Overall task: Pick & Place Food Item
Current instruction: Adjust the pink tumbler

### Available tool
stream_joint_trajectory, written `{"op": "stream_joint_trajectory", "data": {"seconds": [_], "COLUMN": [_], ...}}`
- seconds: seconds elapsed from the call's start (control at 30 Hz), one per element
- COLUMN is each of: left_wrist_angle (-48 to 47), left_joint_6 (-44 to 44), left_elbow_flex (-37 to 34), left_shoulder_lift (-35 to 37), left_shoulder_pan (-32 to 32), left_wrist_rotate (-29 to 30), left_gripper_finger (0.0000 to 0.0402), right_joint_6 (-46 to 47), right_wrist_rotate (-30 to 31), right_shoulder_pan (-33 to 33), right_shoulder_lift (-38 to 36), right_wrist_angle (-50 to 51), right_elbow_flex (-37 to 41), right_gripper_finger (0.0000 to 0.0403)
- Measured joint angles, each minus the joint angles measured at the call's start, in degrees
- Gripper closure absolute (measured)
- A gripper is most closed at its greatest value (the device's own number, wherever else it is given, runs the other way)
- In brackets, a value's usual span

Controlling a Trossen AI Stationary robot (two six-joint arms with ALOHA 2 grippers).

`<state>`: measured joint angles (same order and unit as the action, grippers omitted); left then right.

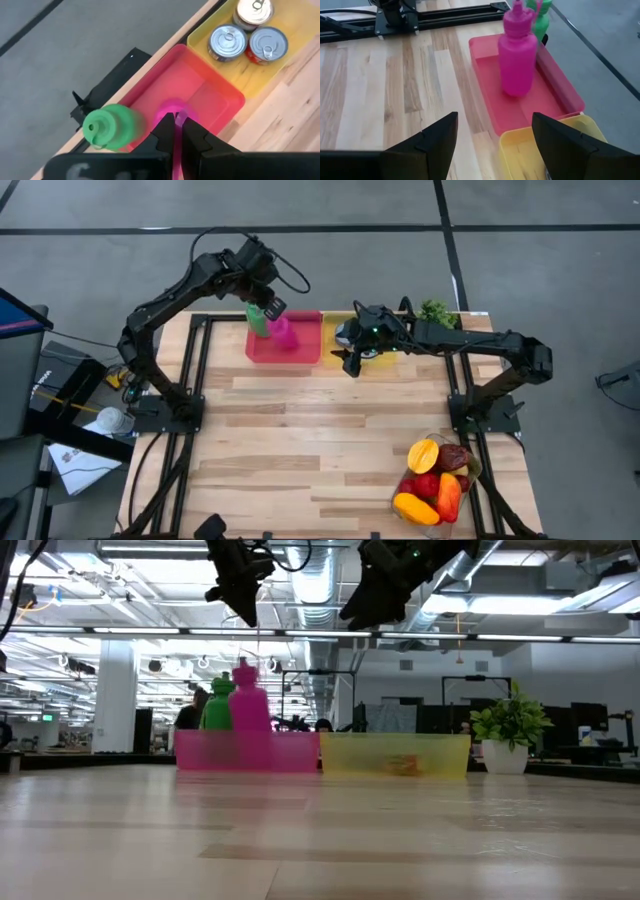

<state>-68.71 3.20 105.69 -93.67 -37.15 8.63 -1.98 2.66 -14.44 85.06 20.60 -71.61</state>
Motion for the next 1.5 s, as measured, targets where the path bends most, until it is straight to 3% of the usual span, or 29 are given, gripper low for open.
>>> {"op": "stream_joint_trajectory", "data": {"seconds": [0.37, 0.9, 1.5], "left_wrist_angle": [0.8, 12.2, 18.2], "left_joint_6": [-1.5, -3.3, -6.0], "left_elbow_flex": [0.0, 0.0, 0.0], "left_shoulder_lift": [-3.9, -8.7, -9.8], "left_shoulder_pan": [0.0, 0.0, -1.1], "left_wrist_rotate": [0.1, -1.0, 5.0], "left_gripper_finger": [0.0401, 0.0401, 0.0388], "right_joint_6": [-0.1, -0.2, 0.0], "right_wrist_rotate": [0.1, 0.1, 0.1], "right_shoulder_pan": [-0.3, -0.6, -0.7], "right_shoulder_lift": [0.5, 0.5, 0.5], "right_wrist_angle": [-0.1, 1.6, 3.6], "right_elbow_flex": [0.0, 0.0, 0.0], "right_gripper_finger": [0.0153, 0.0153, 0.0153]}}
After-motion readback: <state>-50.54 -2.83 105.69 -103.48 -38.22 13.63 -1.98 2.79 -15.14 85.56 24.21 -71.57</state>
